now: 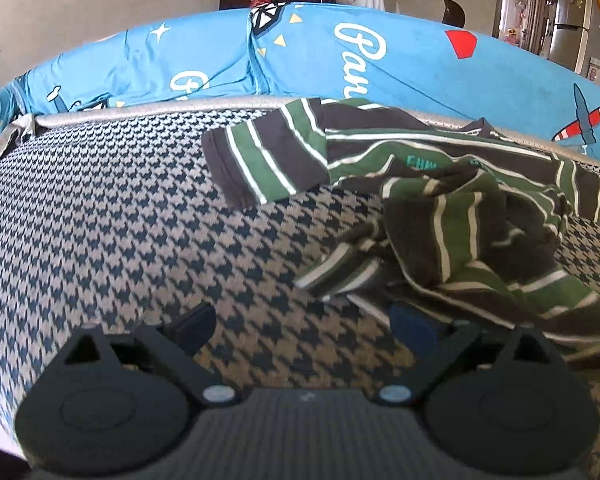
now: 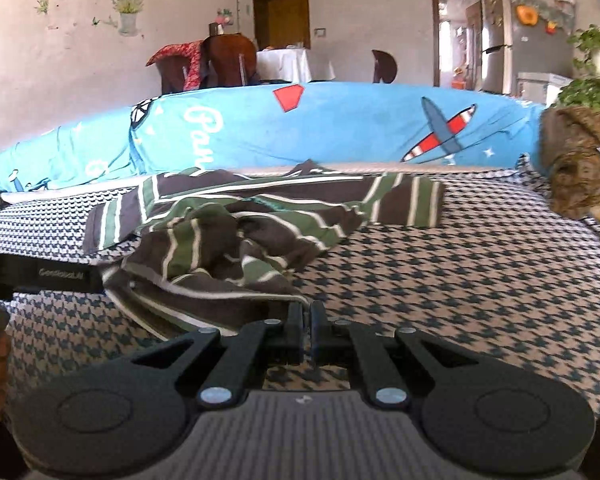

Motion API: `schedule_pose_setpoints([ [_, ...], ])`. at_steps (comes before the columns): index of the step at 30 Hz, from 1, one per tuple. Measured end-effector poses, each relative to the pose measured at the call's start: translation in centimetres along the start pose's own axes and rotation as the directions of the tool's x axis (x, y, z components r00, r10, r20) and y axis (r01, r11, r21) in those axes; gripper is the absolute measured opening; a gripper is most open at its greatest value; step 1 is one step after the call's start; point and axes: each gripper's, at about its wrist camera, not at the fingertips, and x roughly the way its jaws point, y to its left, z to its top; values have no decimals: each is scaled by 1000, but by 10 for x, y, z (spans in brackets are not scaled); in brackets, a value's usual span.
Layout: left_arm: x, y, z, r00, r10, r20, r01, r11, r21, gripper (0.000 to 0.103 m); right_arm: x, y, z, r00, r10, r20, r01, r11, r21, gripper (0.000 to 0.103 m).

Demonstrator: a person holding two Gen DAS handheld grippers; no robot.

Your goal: Fold clothes

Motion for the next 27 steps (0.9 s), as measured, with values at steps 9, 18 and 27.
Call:
schedule_pose_setpoints([
  [9,-2,-2,-10,1000,13,-1,-13,1000,1,98,-7,-45,-5,996,-79,-46,84,987,134,3],
  [18,4,-2,-11,1000,9,-22,-9,1000,-15,100,1,-43,-15,994,61,-89,-47,987,153,9],
  [27,10,3,-10,998,-2,-56,-1,998,-63,101,20,-41,-13,979,186,-84,-155,945,288,46],
])
